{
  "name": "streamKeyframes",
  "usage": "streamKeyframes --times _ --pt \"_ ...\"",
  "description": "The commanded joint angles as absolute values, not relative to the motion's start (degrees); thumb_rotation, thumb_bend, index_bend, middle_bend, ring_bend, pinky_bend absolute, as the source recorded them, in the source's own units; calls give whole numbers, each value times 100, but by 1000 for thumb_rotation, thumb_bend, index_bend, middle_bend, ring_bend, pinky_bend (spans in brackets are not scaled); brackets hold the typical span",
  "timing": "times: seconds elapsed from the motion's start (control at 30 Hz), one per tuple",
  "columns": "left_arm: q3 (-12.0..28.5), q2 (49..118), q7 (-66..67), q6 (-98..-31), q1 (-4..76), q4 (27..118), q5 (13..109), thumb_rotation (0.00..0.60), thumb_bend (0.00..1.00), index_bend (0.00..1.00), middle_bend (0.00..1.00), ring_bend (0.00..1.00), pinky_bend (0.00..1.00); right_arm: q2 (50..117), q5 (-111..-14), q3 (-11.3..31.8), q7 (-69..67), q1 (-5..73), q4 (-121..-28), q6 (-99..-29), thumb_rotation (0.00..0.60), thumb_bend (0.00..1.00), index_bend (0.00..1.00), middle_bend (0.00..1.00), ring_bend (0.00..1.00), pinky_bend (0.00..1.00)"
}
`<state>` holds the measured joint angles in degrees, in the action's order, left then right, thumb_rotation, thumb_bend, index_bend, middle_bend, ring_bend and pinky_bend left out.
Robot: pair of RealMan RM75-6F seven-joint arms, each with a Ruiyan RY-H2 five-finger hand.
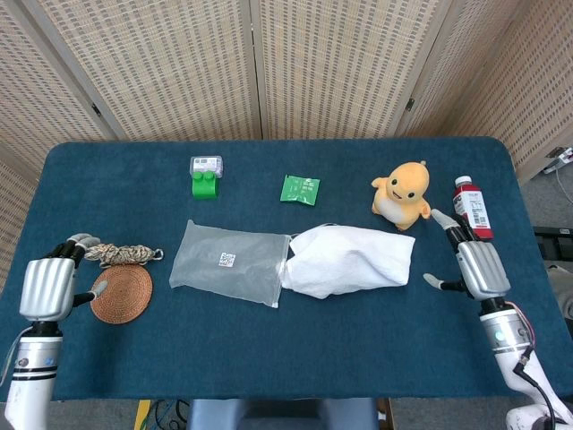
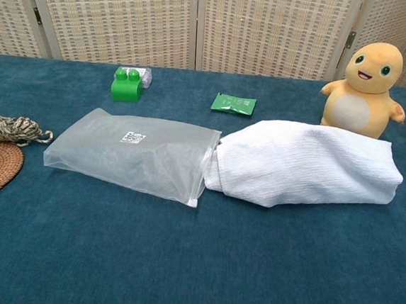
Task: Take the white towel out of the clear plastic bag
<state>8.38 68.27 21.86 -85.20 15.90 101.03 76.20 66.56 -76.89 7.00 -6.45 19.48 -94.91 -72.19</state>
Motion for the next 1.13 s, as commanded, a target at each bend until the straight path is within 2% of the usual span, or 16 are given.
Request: streamKeyframes --times 0.03,0.5,1.13 --pt "673 6654 2179 -8567 1422 10139 7672 600 0 291 269 370 570 6537 -7774 572 -667 1788 -9584 -7318 600 0 58 145 29 288" --pt "237 6758 1826 -9099 831 9511 8232 600 0 292 262 361 548 6188 -8011 195 -573 1223 -9877 -7665 600 0 60 149 29 288" --pt "275 6838 1971 -9149 661 9330 8403 600 0 297 261 361 543 6229 -8249 98 -755 860 -9797 -7907 600 0 64 149 29 288"
